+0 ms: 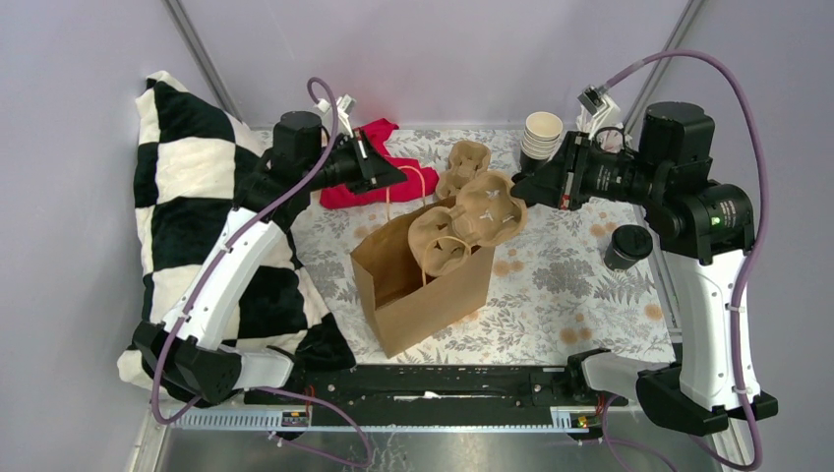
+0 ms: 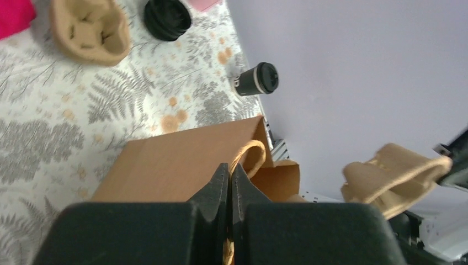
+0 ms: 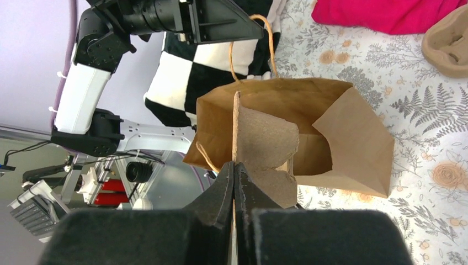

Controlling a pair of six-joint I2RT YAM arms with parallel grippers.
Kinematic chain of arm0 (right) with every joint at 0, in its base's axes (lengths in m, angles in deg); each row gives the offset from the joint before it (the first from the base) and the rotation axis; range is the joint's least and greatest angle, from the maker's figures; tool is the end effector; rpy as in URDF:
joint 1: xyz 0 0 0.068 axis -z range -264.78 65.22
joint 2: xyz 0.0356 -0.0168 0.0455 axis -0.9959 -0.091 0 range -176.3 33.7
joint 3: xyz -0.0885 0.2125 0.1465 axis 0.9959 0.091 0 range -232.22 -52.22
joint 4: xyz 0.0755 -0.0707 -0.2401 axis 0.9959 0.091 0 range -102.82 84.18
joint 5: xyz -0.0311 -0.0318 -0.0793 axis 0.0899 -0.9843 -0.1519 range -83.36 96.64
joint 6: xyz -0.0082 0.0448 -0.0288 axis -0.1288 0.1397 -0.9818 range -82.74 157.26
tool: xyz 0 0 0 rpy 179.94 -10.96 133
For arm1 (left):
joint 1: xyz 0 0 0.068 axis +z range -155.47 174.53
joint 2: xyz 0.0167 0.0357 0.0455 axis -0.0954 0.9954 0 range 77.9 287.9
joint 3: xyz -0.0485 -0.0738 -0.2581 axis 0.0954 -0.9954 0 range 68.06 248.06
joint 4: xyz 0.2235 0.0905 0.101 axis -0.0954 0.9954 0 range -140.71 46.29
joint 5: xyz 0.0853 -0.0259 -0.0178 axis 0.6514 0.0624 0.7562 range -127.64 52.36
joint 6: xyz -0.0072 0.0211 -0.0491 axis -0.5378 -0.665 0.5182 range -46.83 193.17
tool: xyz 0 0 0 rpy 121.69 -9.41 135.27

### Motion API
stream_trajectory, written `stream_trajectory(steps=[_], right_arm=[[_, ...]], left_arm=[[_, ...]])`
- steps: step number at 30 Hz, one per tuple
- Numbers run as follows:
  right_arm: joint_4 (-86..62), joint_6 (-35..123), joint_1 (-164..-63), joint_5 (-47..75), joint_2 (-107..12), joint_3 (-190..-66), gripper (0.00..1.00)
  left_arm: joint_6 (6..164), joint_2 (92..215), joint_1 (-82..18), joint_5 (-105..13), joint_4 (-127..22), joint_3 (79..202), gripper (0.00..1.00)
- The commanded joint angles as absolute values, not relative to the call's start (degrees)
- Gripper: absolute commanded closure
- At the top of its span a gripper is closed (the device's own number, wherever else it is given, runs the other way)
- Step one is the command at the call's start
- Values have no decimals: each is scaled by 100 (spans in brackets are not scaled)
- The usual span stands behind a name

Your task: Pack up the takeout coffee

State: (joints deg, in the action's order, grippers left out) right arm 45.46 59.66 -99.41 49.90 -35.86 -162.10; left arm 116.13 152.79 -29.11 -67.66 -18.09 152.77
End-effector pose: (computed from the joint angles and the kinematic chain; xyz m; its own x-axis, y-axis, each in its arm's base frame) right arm 0.1591 0.0668 0.5345 -0.5862 0.1336 -0.7990 -0.6397 0.5289 0.5578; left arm 0.2484 -0.1282 0.4286 -0.7843 -0.3009 -0.5425 0.3213 0.5510 -0.7701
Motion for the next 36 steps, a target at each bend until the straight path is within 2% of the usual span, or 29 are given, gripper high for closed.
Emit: stream_trajectory(steps=[1, 9, 17, 21, 27, 31, 36], right_arm=[[4633, 5870, -9968, 5275, -3486, -16054, 100], [4453, 6165, -9972, 5152, -3523, -16006, 100], [4800, 6062, -9972, 3967, -3315, -16007, 100], [4572, 6028, -9972, 4003, -3218, -15939, 100], [3461, 6204, -9978, 4214, -2763, -14684, 100], [2967, 6412, -10099, 4133, -2606, -14266, 100], [2470, 6579, -10757, 3772, -2604, -13928, 100]], left_arm=[[11713, 15240, -3026, -7510, -3115, 15493, 100], [12062, 15409, -3773, -7246, -3901, 15473, 100], [12458, 15325, -3863, -7109, -4342, 15052, 100], [12473, 15327, -3878, -7180, -4342, 14938, 100], [12819, 15306, -3878, -7089, -4433, 14767, 100], [13169, 15213, -3878, -6819, -4438, 14623, 100], [13504, 15164, -3946, -6687, -4645, 14548, 100]])
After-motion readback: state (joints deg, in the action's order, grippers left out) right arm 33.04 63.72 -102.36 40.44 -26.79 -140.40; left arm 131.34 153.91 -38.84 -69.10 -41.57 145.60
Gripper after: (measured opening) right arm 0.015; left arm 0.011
